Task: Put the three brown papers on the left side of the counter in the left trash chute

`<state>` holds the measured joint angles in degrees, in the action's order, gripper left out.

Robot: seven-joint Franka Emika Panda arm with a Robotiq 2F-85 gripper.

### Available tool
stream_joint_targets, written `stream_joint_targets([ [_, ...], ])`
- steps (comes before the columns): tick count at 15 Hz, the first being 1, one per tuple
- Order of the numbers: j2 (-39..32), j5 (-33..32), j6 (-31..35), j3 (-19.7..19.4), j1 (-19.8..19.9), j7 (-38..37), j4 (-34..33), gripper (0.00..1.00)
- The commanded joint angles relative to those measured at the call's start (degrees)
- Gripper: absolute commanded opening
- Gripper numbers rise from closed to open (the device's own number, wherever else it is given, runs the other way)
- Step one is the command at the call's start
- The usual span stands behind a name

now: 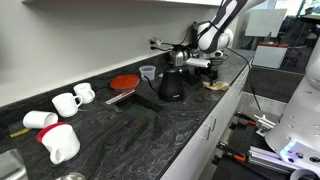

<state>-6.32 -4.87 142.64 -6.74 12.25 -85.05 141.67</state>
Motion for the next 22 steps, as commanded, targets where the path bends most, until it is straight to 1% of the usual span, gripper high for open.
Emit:
stream_joint_targets([
  [1, -2.9, 4.1, -0.3, -1.8, -1.7, 1.1, -2.4, 0.82],
  [4, -3.3, 6.8, -0.2, -2.2, -2.1, 1.3, -3.4, 0.6],
  [12, -2.2, 9.5, 0.3, -2.6, -2.8, 1.6, -2.8, 0.04],
  [14, -2.0, 9.8, 0.3, -2.6, -2.9, 1.6, -2.7, 0.0],
  [18, -1.8, 9.6, 0.5, -2.6, -3.4, 1.3, -2.3, 0.0],
  [22, -0.1, 6.7, 1.0, -2.9, -4.4, 0.3, -0.8, 0.0],
])
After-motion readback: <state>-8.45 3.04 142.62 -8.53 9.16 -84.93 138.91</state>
